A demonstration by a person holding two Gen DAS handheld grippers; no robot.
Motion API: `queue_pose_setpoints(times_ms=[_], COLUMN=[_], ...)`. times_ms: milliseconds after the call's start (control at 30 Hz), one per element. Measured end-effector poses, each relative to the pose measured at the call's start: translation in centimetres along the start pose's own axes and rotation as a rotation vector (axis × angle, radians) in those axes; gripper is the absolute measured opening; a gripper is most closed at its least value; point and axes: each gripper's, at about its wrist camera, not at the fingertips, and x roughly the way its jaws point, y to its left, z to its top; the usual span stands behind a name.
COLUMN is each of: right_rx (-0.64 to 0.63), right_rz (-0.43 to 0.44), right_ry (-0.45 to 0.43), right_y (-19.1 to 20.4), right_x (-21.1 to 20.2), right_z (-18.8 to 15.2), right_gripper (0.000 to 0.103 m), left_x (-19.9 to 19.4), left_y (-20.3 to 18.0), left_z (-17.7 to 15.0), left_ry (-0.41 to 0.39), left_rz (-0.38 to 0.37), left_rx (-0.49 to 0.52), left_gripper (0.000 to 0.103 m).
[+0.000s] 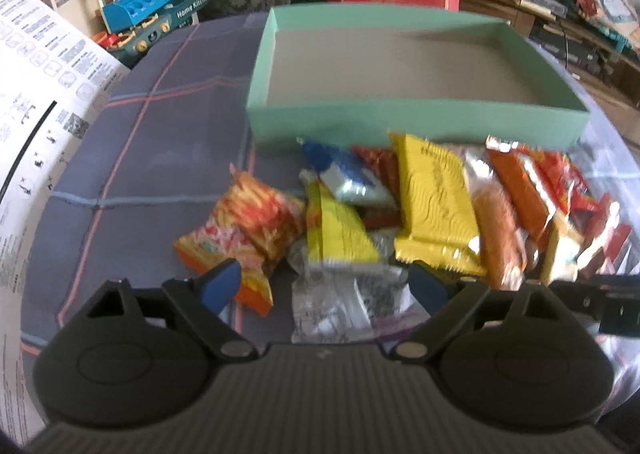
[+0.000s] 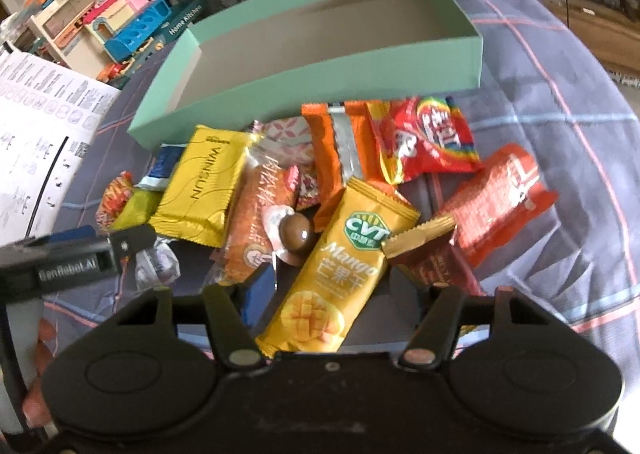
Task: Organize snacks
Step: 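Grasp the clear plastic packet with the left gripper while the right gripper grasps the CVT Mango bar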
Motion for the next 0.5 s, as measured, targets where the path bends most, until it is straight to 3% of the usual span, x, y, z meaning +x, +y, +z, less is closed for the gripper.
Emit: queue_pose_setpoints(times_ms=[267,367,500], right_rx=[0.052,0.033,-0.039], right_rz=[0.010,0.026,0.012], right_ry=[-0.008,-0.017,-0.030], right_y=[-1.2,-0.9,0.1], right_x=[1.5,1.9,1.8], right_z=[-0.4,-0.5,-0.6], right_gripper=[0.065,0.049,0.047], left_x=[1.4,1.1,0.3], left_y=[2.3,3.4,3.1], left_z=[-2.4,-2.5,-1.7], left_ry=[0.074,0.076,0.041], left_rz=[0.033,-0.004,-0.045], left_rx=[-0.046,-0.103,-0.114], left_gripper=[0.099,0.099,0.101])
